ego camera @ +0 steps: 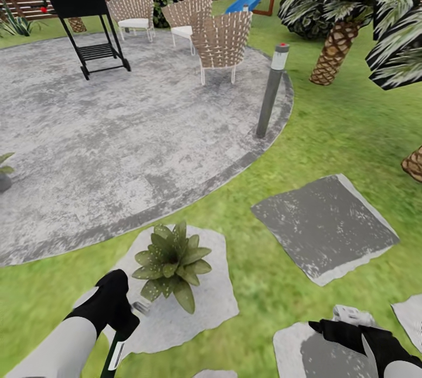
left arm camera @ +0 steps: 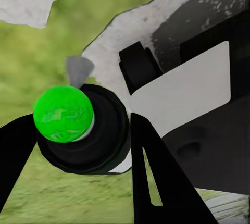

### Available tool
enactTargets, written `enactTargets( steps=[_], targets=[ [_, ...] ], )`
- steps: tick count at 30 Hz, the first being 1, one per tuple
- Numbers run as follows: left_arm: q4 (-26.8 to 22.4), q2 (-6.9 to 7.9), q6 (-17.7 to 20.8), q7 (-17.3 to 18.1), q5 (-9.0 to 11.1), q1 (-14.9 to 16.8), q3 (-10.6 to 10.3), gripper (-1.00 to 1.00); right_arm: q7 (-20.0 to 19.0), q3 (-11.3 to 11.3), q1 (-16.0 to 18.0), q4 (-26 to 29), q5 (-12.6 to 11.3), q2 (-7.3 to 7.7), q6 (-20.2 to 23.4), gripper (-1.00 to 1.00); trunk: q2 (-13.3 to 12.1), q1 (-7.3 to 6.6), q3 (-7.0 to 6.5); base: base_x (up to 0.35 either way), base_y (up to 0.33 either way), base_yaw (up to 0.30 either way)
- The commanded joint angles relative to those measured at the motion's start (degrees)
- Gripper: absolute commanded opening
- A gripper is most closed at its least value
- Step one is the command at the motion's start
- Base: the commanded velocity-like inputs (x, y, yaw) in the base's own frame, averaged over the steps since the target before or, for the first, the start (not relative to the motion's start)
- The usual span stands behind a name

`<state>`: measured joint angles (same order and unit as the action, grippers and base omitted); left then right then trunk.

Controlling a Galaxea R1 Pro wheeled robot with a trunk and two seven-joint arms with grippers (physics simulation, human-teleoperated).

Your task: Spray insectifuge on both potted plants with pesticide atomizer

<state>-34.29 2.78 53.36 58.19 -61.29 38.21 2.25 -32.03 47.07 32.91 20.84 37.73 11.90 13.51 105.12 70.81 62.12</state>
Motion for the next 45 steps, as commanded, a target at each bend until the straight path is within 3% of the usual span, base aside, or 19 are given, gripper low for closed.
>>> enactTargets(
  steps=[1,19,34,45],
  targets=[
    [-0.1,-0.05,0.3,0.6,-0.6,0.0,0.2,-1.0,-0.4,0.5,0.0,0.1,0.3,-0.03,0.2,1.0,0.0,0.0,0.04,0.0,-0.313,0.167],
    [-0.3,-0.01,0.3,0.6,-0.6,0.0,0.3,-1.0,-0.3,0.5,0.0,0.0,0.3,0.13,0.0,1.0,0.0,0.0,0.34,0.0,-0.328,0.13],
    [-0.5,-0.06,0.3,0.6,-0.5,0.0,0.3,-1.0,-0.3,0.5,0.0,-0.1,0.3,-0.03,0.0,1.0,0.0,0.0,0.87,0.07,-0.078,0.234],
    [-0.5,-0.08,0.3,0.6,-0.5,0.0,0.2,-1.0,-0.4,0.5,0.0,-0.2,0.3,-0.12,-1.4,1.0,0.0,0.0,0.9,0.103,-0.09,0.019]
  ],
)
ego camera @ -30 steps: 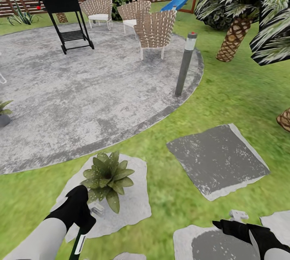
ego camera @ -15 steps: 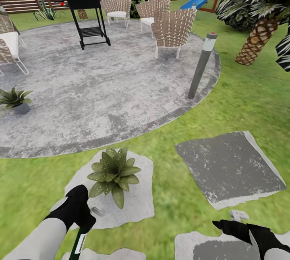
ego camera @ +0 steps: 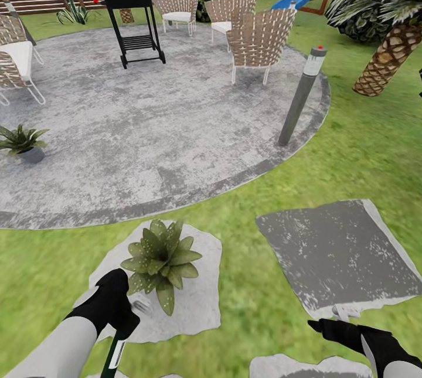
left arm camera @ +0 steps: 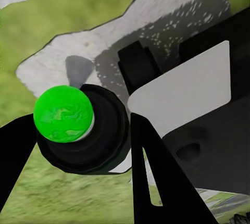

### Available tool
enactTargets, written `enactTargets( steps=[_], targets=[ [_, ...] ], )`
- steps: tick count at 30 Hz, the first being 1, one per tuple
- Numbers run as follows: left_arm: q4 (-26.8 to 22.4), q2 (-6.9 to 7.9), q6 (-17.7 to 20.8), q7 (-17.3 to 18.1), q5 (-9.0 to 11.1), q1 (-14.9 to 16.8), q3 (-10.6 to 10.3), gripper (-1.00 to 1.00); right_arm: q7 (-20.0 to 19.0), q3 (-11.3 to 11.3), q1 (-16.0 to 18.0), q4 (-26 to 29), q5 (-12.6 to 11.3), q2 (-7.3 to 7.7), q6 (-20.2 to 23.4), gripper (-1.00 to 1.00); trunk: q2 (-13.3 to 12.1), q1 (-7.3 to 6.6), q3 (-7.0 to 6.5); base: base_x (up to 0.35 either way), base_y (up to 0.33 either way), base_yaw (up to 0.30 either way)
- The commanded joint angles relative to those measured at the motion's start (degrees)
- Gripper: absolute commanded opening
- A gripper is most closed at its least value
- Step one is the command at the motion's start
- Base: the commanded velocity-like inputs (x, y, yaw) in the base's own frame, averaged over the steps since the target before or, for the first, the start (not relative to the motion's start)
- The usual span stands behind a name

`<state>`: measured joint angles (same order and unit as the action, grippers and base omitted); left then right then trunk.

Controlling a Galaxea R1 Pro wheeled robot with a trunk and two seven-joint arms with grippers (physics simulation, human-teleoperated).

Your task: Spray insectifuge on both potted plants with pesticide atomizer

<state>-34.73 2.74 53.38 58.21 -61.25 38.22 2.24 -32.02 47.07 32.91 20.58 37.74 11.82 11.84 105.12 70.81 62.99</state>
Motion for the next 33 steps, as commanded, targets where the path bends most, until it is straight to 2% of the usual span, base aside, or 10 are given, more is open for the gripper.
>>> enactTargets(
  steps=[1,11,19,29,33],
  targets=[
    [-0.1,-0.03,0.2,0.6,-0.5,0.0,0.2,-1.0,-0.5,0.5,0.1,0.1,0.3,-0.04,0.3,1.0,0.0,0.0,0.04,0.008,-0.011,0.0],
    [-0.1,-0.1,0.2,0.6,-0.5,0.0,0.1,-1.0,-0.9,0.6,0.1,0.4,0.3,0.12,0.4,1.0,0.0,0.0,0.44,0.151,-0.155,0.081],
    [0.0,-0.1,0.2,0.6,-0.5,0.0,0.0,-1.0,-0.8,0.5,0.1,0.3,0.3,0.11,0.4,1.0,0.0,0.0,0.55,0.022,-0.021,0.042],
    [-0.2,-0.09,0.2,0.6,-0.5,0.0,0.3,-1.0,-0.5,0.5,0.1,0.3,0.3,0.12,0.4,1.0,0.0,0.0,0.88,0.0,0.0,0.211],
    [-3.1,-0.1,0.3,0.6,-0.5,0.0,0.3,-1.0,-0.4,0.5,0.1,0.3,0.3,0.13,0.4,1.0,0.0,0.0,1.02,0.0,0.0,0.225]
  ],
)
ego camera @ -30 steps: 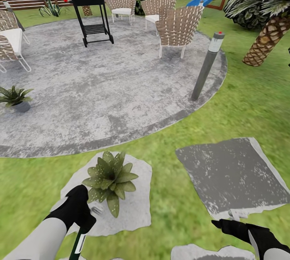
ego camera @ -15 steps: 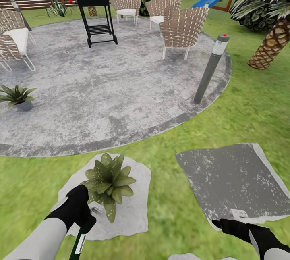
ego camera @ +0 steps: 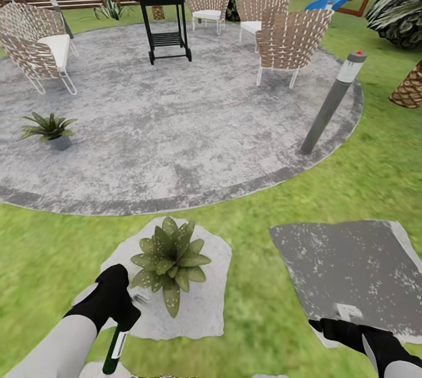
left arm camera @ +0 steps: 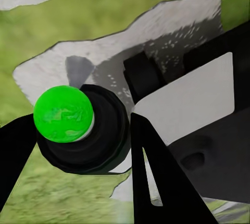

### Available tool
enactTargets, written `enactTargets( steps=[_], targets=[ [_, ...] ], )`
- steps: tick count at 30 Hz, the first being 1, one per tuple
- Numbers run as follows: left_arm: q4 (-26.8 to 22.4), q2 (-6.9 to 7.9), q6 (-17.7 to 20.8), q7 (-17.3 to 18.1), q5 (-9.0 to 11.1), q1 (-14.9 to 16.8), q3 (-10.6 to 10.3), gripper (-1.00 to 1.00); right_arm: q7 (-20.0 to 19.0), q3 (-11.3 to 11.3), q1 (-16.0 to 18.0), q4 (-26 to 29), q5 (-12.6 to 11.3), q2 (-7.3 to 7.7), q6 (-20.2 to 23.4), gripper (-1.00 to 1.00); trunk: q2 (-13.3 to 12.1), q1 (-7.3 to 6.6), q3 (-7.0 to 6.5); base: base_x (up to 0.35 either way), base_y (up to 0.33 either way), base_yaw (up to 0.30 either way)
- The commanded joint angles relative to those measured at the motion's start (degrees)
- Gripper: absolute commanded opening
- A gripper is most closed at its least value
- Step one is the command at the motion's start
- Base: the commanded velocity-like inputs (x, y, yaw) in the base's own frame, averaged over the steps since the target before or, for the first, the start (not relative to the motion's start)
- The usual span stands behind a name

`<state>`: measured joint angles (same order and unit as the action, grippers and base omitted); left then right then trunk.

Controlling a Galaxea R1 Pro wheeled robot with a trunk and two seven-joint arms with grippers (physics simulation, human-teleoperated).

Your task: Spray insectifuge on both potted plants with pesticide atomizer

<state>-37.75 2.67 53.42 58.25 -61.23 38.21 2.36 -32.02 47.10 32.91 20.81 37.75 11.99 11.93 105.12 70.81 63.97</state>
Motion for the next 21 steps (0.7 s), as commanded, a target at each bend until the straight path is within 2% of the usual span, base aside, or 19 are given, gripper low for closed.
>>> enactTargets(
  steps=[1,10,14,21],
  targets=[
    [-0.6,-0.04,0.3,0.7,-0.6,0.0,0.2,-1.0,-0.4,0.5,0.0,0.1,0.3,-0.04,0.3,1.0,0.0,0.0,0.08,0.0,0.0,0.225],
    [-4.9,-0.11,0.8,0.8,-0.6,0.0,0.4,-1.0,-0.4,0.5,0.0,0.1,0.3,-0.04,0.3,1.0,0.0,0.0,0.37,0.0,0.0,0.199],
    [-5.3,-1.38,2.7,0.8,-0.6,0.0,0.5,-1.0,-0.5,0.5,0.0,0.1,0.3,-0.03,0.3,1.0,0.0,0.0,0.39,0.0,-0.018,0.025],
    [-5.3,-1.61,2.8,0.8,-0.6,0.0,0.5,-1.0,-0.4,0.5,0.0,0.1,0.3,-0.03,0.2,1.0,0.0,0.0,0.54,0.0,-0.265,0.083]
  ],
)
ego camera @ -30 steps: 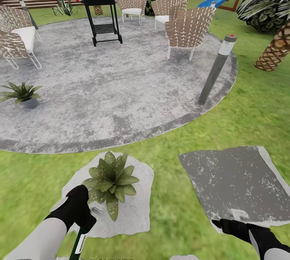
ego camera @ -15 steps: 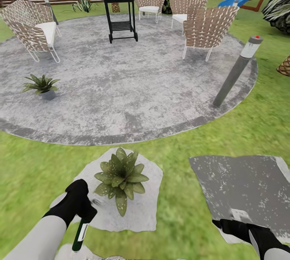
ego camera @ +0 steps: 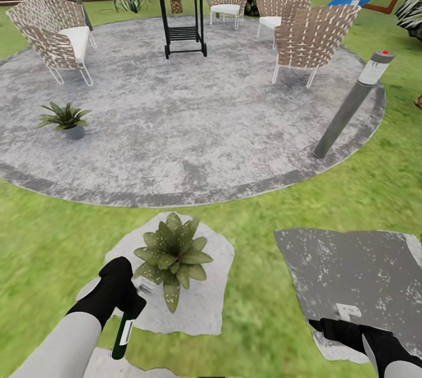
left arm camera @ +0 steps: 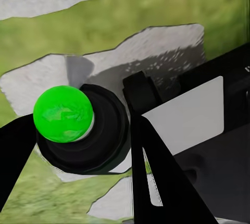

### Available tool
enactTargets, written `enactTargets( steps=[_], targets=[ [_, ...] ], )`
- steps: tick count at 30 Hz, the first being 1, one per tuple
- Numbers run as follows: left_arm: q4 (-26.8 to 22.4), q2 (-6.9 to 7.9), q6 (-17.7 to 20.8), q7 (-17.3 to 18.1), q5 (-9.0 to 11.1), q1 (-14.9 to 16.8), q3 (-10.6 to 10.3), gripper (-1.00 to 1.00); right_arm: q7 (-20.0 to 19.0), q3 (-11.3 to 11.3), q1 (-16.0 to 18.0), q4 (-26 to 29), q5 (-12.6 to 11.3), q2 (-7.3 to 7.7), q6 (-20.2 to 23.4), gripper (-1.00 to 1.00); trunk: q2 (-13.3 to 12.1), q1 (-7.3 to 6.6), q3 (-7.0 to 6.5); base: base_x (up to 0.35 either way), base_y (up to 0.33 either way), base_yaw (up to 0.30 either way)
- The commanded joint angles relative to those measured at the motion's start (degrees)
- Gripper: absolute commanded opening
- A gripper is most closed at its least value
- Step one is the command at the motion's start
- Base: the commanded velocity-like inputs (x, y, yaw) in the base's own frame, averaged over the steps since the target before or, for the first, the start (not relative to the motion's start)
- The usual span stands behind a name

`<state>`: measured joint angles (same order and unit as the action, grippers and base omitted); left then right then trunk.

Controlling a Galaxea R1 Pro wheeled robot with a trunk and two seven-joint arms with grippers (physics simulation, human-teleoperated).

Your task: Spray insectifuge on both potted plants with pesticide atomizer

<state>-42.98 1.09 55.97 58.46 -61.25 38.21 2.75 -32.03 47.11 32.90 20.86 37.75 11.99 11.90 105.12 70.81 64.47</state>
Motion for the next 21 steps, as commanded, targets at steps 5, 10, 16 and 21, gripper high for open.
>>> enactTargets(
  steps=[5,10,16,21],
  targets=[
    [-0.1,-0.04,0.3,0.6,-0.5,0.0,0.2,-1.0,-0.4,0.5,0.1,0.1,0.3,0.01,0.2,1.0,0.0,0.0,0.05,0.0,-0.313,0.005],
    [-0.1,-0.04,0.3,0.6,-0.5,0.0,0.2,-1.0,-0.7,0.5,0.1,0.1,0.3,0.27,0.2,1.0,0.0,0.0,0.05,0.0,-0.285,0.0],
    [-0.1,-0.04,0.3,0.6,-0.5,0.0,0.3,-1.0,-0.5,0.5,0.1,0.1,0.3,0.25,0.2,1.0,0.0,0.0,0.22,0.0,-0.275,0.188],
    [-0.8,-0.03,0.3,0.6,-0.5,0.0,0.6,-1.0,-0.4,0.5,0.1,0.1,0.3,0.23,0.2,1.0,0.0,0.0,0.4,0.0,-0.16,0.244]
  ],
)
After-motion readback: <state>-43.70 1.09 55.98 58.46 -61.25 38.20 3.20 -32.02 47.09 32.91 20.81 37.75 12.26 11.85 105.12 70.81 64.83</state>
